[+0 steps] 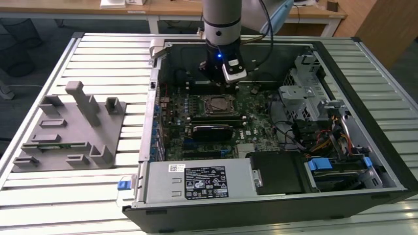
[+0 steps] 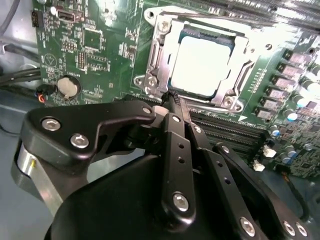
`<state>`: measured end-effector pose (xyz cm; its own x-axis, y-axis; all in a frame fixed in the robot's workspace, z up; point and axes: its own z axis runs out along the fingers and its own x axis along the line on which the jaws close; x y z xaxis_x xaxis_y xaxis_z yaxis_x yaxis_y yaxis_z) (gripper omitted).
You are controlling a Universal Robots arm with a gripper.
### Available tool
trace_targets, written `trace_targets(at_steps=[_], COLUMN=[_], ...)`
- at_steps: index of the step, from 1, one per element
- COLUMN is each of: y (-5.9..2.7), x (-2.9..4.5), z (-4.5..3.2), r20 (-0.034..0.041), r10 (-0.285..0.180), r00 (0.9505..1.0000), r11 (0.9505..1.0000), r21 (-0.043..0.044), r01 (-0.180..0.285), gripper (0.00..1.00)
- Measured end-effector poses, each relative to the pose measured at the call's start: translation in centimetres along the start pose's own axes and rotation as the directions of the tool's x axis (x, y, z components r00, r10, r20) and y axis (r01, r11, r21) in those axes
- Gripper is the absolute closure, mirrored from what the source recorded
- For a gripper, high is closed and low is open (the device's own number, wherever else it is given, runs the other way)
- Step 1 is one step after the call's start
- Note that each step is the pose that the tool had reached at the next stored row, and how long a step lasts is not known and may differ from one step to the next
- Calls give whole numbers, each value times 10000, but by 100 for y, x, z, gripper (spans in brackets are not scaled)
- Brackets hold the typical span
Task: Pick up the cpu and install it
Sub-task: 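Install the first cpu locking lever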
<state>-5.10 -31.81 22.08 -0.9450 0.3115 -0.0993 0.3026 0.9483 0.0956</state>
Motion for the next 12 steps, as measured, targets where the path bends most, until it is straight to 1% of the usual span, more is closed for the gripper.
trace_targets(at_steps=[1,2,4,5,7,12], y=[-12,-22,-39,-47,-58,-68], x=[-8,-15,-30,-37,-49,-74], z=[1,1,5,6,7,10], r20=[-31,-80,-187,-248,-333,-523], r10=[1,4,9,11,9,5], r00=[10000,10000,9998,9997,9994,9986], r11=[10000,10000,9999,9999,9996,9976], r21=[15,40,105,151,279,686], r01=[-1,-4,-7,-7,0,31], gripper=[89,89,89,89,89,89])
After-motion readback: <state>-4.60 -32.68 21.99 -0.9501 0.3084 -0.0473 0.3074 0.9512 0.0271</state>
